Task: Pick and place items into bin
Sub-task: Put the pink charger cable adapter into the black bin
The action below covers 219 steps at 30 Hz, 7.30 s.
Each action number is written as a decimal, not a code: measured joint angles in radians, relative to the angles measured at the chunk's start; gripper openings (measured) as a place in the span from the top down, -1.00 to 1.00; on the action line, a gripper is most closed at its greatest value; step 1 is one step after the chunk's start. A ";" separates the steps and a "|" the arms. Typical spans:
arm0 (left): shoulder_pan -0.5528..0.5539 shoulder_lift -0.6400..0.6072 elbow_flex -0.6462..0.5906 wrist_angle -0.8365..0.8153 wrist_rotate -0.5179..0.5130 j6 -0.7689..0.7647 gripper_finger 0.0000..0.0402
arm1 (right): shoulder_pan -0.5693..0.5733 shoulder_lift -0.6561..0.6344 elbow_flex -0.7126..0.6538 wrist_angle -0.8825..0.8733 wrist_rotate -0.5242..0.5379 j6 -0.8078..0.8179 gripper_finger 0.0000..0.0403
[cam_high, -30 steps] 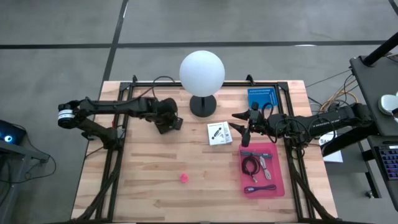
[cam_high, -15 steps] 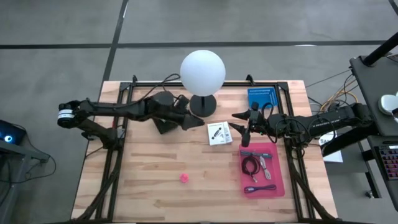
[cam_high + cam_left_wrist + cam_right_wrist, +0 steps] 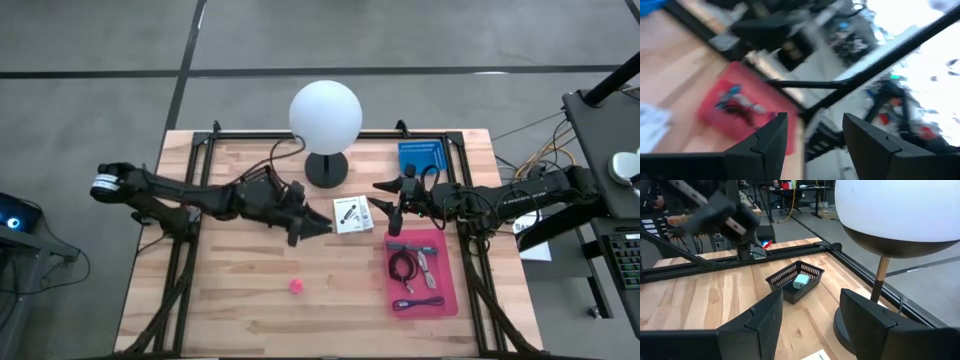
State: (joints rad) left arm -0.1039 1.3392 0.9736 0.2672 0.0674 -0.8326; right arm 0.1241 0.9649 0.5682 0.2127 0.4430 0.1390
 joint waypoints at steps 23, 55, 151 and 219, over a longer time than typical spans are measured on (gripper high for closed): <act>-0.227 0.062 0.071 -0.267 -0.421 -0.077 0.14 | 0.001 -0.001 0.000 -0.248 -0.001 0.257 0.08; -0.396 0.405 0.343 -1.064 -0.199 -0.602 0.14 | 0.001 0.000 0.000 -0.245 -0.008 0.261 0.08; -0.322 0.347 0.154 -0.703 -0.362 -0.570 0.31 | 0.000 0.000 0.000 -0.262 0.003 0.174 0.08; 0.205 -0.018 -0.235 -0.871 -0.458 -0.330 0.31 | -0.007 0.000 0.000 -0.260 0.003 -0.064 0.08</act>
State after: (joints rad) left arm 0.1009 1.3215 0.7384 -0.6040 -0.3906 -1.1626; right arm 0.1169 0.9646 0.5682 -0.0471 0.4461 0.0755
